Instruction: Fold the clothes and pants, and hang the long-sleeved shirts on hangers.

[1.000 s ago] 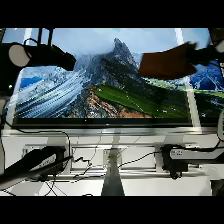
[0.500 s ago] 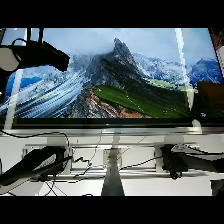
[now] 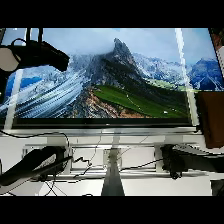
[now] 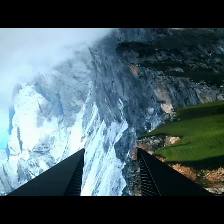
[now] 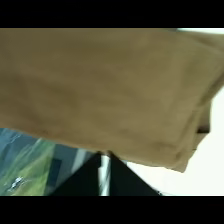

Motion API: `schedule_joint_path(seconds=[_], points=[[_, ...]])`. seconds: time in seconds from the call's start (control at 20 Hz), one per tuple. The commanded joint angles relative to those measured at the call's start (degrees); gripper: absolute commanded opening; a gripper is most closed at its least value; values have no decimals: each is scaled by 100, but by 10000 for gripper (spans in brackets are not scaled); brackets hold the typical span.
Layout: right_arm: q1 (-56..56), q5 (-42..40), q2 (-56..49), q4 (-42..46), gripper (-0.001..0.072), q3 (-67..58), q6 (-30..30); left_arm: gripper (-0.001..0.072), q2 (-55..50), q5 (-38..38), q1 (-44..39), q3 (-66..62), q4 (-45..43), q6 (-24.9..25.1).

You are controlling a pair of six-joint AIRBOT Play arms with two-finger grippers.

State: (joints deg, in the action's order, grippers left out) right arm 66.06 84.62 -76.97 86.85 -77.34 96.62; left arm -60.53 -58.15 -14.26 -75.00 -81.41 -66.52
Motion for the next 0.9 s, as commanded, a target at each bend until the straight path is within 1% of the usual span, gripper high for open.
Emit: schedule_joint_path(seconds=[0.0, 0.1, 0.2, 0.3, 0.4, 0.45, 0.6, 0.7, 0.85], points=[[-511, -17, 7, -535, 14, 68, -31, 346, 4, 4, 7, 2, -2, 0], [-1165, 26, 44, -772, 14, 85, -251, 347, 4, 2, 7, 2, -2, 0], [-2052, 46, 181, -748, 13, 85, -540, 346, 4, 2, 7, 2, -2, 0], [-3045, -122, 420, -752, 14, 85, -1189, 346, 4, 2, 7, 2, -2, 0], [-4100, -413, 719, -748, 13, 85, -1696, 346, 4, 2, 7, 2, -2, 0], [-4586, -586, 863, -741, 14, 85, -1781, 346, 4, 2, 7, 2, -2, 0], [-5921, -872, 1202, -745, 14, 85, -1781, 346, 4, 2, 7, 2, -2, 0], [-6590, -916, 1281, -734, 14, 81, -1784, 346, 4, 2, 7, 2, -2, 0], [-7230, -920, 1268, -730, 14, 81, -1781, 346, 4, 2, 7, 2, -2, 2]])
